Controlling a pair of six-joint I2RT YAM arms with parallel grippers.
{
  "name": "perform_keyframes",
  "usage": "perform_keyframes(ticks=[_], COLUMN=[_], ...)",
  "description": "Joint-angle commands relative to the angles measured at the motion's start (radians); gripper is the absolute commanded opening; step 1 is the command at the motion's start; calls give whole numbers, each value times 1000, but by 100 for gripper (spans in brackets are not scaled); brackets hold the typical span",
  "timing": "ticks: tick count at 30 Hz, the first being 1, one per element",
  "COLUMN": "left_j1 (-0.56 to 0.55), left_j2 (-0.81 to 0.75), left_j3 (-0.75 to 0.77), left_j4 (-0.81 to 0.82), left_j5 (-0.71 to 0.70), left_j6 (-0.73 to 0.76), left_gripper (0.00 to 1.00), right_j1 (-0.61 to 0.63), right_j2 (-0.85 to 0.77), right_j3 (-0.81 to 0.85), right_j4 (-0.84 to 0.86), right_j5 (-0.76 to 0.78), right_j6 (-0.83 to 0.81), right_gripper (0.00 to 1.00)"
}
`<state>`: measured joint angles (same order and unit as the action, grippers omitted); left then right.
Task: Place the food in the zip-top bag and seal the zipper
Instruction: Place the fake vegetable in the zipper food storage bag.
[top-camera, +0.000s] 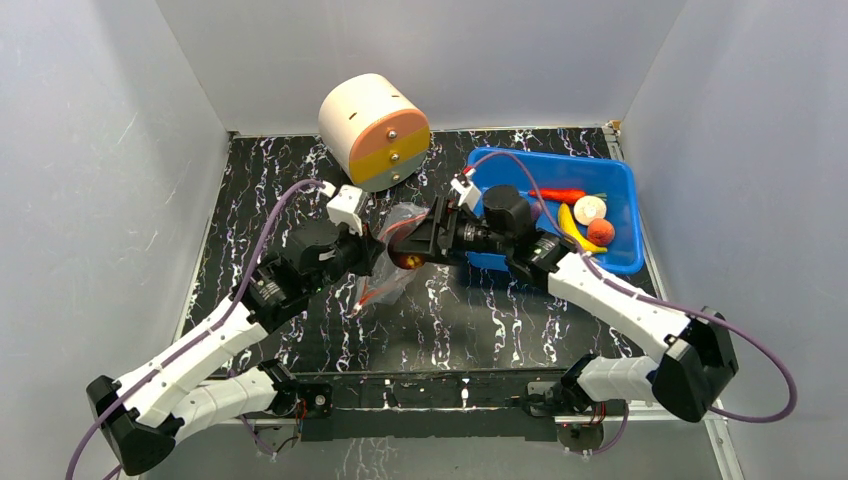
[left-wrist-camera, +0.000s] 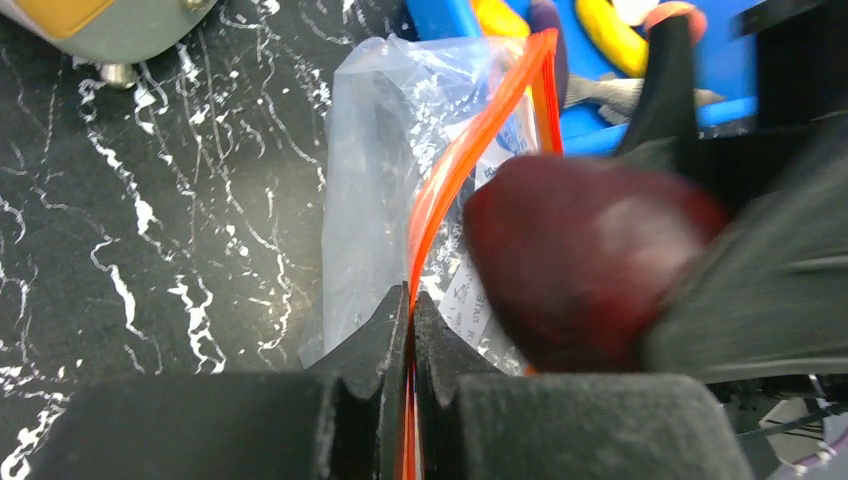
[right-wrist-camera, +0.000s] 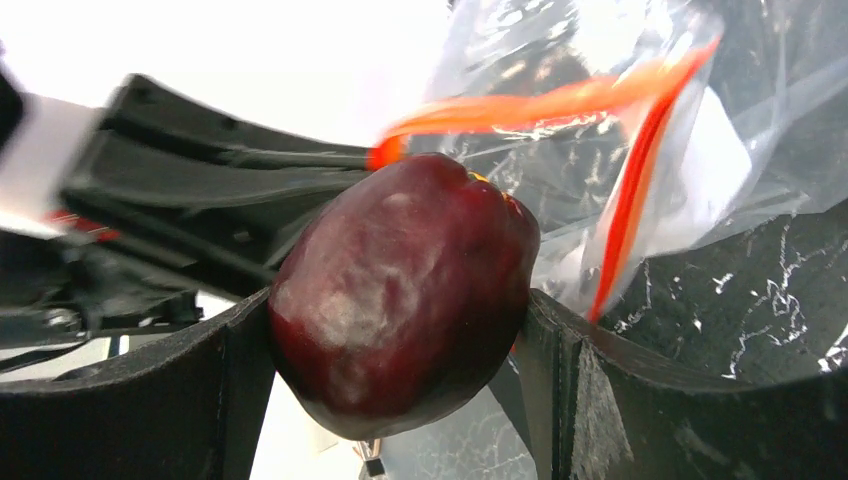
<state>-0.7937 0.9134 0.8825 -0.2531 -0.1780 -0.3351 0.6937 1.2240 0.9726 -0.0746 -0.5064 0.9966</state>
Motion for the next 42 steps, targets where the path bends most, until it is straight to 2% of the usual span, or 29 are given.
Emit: perform_keyframes(ticks=[1, 6, 10, 17, 25, 29, 33, 42], left_j1=[4, 4, 4, 4, 4, 4, 5, 4], left_j2=[-8, -57, -53, -45, -32, -38, -36, -14], left_j3=[74, 55, 60, 36, 21, 6, 4, 29], left_j4=[18, 53, 55, 71, 78, 89, 89, 72], left_j5=[79, 121, 140, 132, 95, 76, 57, 17], left_j6=[-23, -68, -85, -88, -91, -108, -117, -97], left_gripper=[0, 0, 0, 0, 0, 0, 0, 0], right_j1=[17, 17, 16, 16, 16, 16, 15, 16], right_j2=[49, 56, 67, 85, 78, 67, 39, -32], right_j3=[33, 24, 64, 116, 131, 141, 109, 29], right_j4=[-16, -109, -184, -168, -149, -155, -167, -231], right_j5=[66, 187, 282, 277, 259, 249, 258, 277], right_j6=[-35, -90, -123, -81, -49, -60, -67, -109], right_gripper=[60, 61, 70, 90, 98, 94, 84, 50])
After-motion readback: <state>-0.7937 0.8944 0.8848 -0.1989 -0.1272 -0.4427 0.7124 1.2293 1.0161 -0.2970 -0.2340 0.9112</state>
